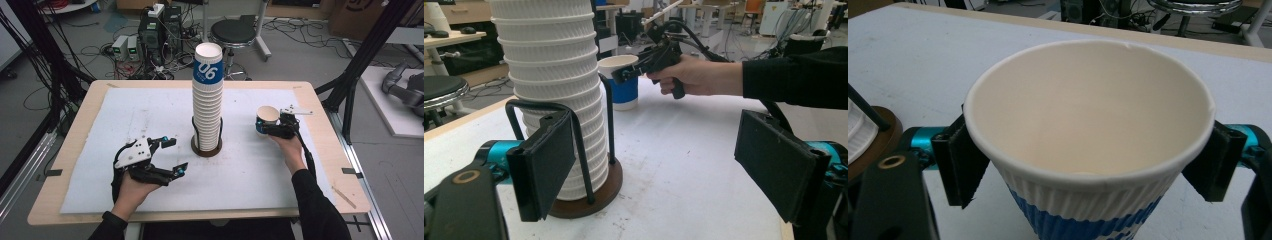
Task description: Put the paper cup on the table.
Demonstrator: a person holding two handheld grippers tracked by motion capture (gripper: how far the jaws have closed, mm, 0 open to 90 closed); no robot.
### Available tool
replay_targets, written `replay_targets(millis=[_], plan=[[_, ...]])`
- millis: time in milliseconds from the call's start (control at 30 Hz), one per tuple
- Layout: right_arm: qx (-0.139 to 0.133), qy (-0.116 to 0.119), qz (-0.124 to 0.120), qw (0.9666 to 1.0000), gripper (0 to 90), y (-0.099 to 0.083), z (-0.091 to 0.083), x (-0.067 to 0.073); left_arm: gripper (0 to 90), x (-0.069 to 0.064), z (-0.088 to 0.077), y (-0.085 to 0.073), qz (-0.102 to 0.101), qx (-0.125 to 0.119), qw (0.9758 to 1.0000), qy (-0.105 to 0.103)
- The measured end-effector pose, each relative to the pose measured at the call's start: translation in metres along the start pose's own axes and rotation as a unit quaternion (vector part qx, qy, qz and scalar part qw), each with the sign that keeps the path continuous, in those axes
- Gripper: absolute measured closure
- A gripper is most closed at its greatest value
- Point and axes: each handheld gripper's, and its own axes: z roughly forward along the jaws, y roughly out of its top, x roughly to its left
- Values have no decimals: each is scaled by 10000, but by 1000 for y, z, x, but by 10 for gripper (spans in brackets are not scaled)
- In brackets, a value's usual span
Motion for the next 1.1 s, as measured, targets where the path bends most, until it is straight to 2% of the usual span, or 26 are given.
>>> replay_targets(millis=[467, 600, 767, 933, 1100], plan=[[310, 13, -13, 9995, 137, 0, -2, 2, 165, 0, 3, 0, -27, 29, 10000, -62], [212, -80, -46, 9997, 137, -1, -5, 3, 165, -1, 4, 0, -3, 46, 10000, -78], [326, -97, -47, 9994, 137, -3, -9, 3, 165, 0, 4, 0, -24, 61, 9999, -101], [398, -168, -131, 9990, 137, -5, -17, 5, 165, 0, 5, 0, -9, 60, 9999, -100], [562, -185, -74, 9982, 137, -11, -29, 6, 165, 0, 6, 0, 8, 65, 9999, -102]])
